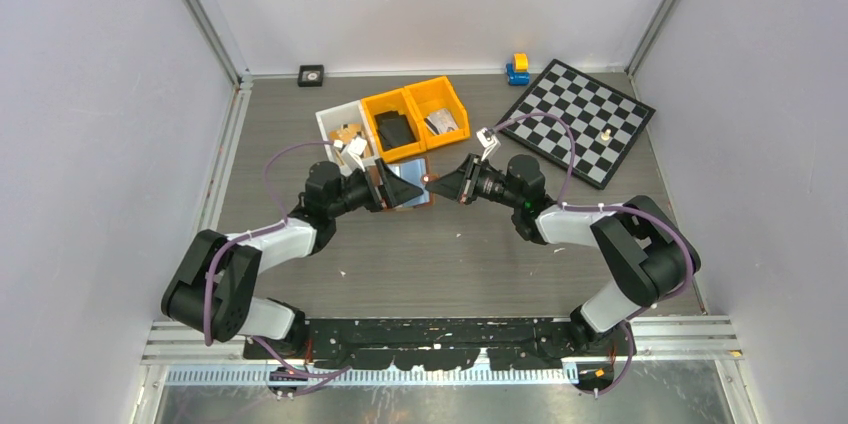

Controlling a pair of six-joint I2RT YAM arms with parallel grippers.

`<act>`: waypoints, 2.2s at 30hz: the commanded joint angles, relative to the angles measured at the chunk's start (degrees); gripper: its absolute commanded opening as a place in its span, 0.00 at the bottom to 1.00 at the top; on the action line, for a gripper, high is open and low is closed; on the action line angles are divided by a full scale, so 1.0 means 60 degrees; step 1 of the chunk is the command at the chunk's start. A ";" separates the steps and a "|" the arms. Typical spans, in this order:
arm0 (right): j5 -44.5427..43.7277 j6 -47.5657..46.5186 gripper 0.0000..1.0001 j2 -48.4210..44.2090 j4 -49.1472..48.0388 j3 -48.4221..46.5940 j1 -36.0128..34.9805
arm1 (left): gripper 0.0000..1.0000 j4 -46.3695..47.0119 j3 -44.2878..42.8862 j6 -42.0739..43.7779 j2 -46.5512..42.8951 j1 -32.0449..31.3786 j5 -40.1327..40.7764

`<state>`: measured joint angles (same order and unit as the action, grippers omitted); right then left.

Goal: Take the credit cards out of the card holder
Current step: Remove the credit card from the card holder.

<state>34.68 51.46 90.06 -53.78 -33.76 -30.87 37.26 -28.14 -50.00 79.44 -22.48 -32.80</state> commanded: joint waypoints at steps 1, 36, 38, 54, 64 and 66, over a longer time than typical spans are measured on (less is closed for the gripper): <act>0.0180 0.0125 0.01 -0.0046 -0.0870 -0.0320 0.0019 | 0.97 -0.0232 -0.0441 0.0346 0.0062 -0.0018 0.0017; -0.0531 -0.0755 0.36 -0.0196 0.1250 -0.0700 -0.0010 | 0.28 -0.1499 -0.0657 0.0879 -0.0689 0.0112 0.0228; -0.0492 -0.0747 0.27 -0.0232 0.1243 -0.0688 -0.0022 | 0.28 -0.1516 -0.0678 0.0874 -0.0683 0.0114 0.0250; -0.1318 -0.1135 0.00 -0.0807 0.2029 -0.0562 -0.0011 | 0.69 -0.4840 -0.0588 0.0958 -0.1851 0.1124 0.3129; -0.1006 -0.1050 0.00 -0.0602 0.1903 -0.0661 -0.0010 | 1.00 -0.1107 0.0196 0.0123 -0.1660 0.1136 0.0506; -0.0903 -0.0999 0.00 -0.0570 0.1825 -0.0682 -0.0017 | 1.00 -0.0810 0.0189 -0.0018 -0.1437 0.1139 0.0263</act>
<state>27.51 45.45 87.70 -38.52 -35.81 -30.63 21.06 -27.14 -47.81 69.12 -15.59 -24.58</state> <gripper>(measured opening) 0.061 0.995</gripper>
